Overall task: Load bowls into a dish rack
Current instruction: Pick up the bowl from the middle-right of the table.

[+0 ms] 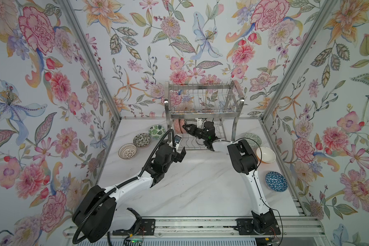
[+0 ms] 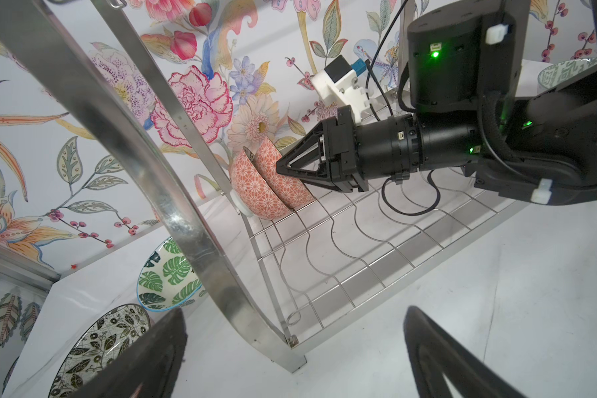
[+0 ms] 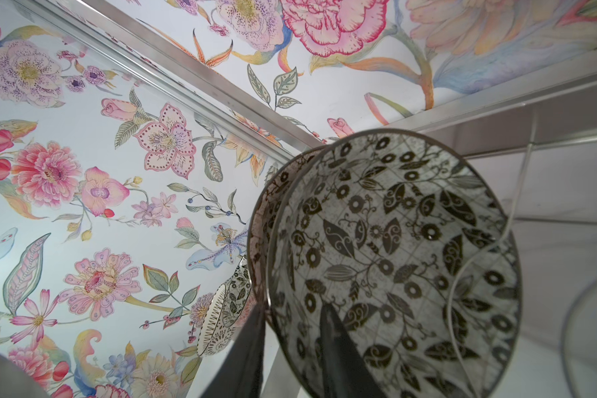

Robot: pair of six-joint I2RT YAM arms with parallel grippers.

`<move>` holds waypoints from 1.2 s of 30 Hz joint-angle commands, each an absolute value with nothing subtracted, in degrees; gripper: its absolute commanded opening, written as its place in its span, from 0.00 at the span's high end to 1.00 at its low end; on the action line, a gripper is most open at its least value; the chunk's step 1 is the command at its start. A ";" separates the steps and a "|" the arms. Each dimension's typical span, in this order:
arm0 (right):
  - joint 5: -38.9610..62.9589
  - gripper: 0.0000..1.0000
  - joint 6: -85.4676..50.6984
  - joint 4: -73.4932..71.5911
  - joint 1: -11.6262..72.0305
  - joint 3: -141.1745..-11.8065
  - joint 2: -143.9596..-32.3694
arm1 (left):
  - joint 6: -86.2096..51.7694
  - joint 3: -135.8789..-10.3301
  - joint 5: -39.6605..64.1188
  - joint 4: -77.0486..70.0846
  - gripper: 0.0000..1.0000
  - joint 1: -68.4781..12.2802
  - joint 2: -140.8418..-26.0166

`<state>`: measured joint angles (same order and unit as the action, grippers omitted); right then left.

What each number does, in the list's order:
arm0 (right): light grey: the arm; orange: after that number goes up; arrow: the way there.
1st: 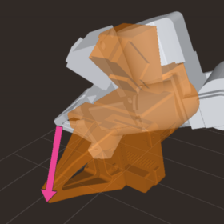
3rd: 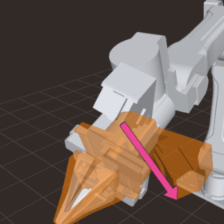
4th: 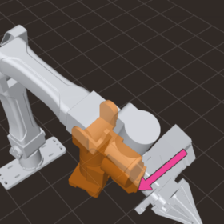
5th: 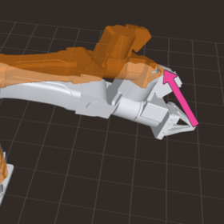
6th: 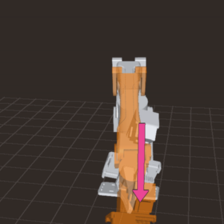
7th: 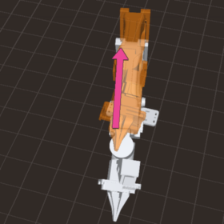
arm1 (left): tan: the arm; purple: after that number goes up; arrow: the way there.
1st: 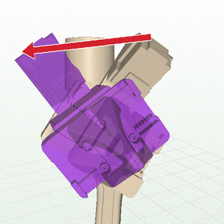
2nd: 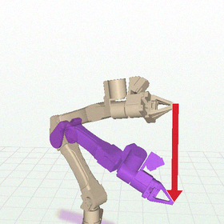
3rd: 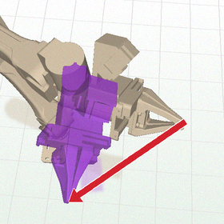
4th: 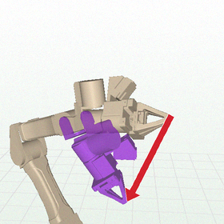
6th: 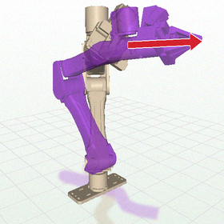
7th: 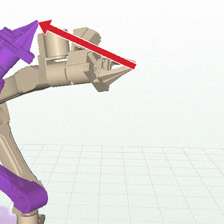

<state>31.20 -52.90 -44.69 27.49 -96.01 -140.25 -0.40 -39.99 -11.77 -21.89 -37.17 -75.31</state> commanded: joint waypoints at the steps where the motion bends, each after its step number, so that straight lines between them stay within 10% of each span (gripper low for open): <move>1: 31.55 0.69 -50.80 -45.41 27.02 -94.47 -136.04 | -0.37 -39.99 -10.83 -21.53 0.01 -37.72 -74.05; 36: 17.88 0.60 -29.76 -23.85 30.46 -69.88 -109.85 | -4.64 -42.44 -9.96 -16.56 0.01 -38.90 -73.57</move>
<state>21.89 -34.94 -29.78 29.80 -71.20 -112.92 -3.01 -40.32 -10.70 -18.50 -37.67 -74.85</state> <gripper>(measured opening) 0.398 0.992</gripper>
